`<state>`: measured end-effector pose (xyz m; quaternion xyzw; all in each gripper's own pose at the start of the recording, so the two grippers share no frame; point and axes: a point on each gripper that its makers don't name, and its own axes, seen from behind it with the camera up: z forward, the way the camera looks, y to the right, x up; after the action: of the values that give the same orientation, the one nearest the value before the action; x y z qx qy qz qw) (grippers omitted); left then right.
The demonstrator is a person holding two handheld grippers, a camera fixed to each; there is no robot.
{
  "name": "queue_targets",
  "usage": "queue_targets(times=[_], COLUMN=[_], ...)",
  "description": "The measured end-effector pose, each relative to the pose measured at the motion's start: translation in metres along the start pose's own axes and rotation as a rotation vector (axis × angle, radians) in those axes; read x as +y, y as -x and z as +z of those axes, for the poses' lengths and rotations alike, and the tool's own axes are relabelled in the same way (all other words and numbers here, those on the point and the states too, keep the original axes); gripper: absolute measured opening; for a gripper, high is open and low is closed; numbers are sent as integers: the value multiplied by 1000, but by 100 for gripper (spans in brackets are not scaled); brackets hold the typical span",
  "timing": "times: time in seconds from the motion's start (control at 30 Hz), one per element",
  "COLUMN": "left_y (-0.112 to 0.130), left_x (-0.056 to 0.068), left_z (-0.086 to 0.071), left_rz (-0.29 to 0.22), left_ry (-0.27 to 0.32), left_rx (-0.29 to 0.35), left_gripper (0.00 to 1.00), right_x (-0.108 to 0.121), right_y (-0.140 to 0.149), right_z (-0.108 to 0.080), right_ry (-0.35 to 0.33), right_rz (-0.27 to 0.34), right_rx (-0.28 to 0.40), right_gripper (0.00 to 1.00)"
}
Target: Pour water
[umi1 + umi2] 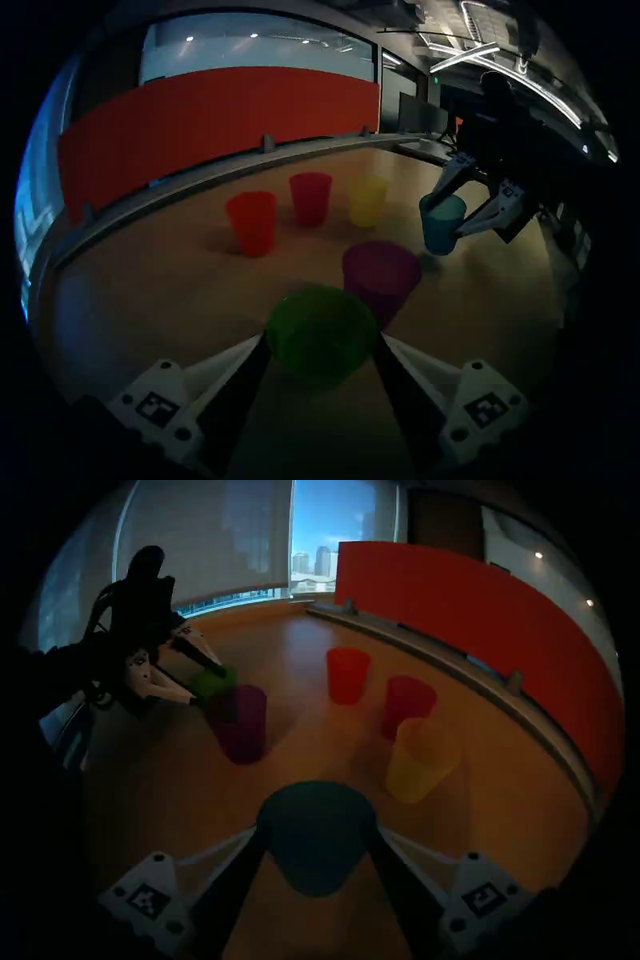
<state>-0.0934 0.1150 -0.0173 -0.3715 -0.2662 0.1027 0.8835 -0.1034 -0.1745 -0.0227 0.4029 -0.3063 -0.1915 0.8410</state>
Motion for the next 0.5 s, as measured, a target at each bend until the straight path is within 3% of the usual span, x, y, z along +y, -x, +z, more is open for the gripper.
queue_targets(times=[0.5], left_y=[15], left_x=[-2], left_z=[3], left_rz=[-6], left_ry=[-5], left_rx=[-54], left_gripper=[87], right_x=[-4], right_y=[13], right_z=[1], right_ry=[-1], right_rz=[14], right_rx=[-16], right_gripper=[91])
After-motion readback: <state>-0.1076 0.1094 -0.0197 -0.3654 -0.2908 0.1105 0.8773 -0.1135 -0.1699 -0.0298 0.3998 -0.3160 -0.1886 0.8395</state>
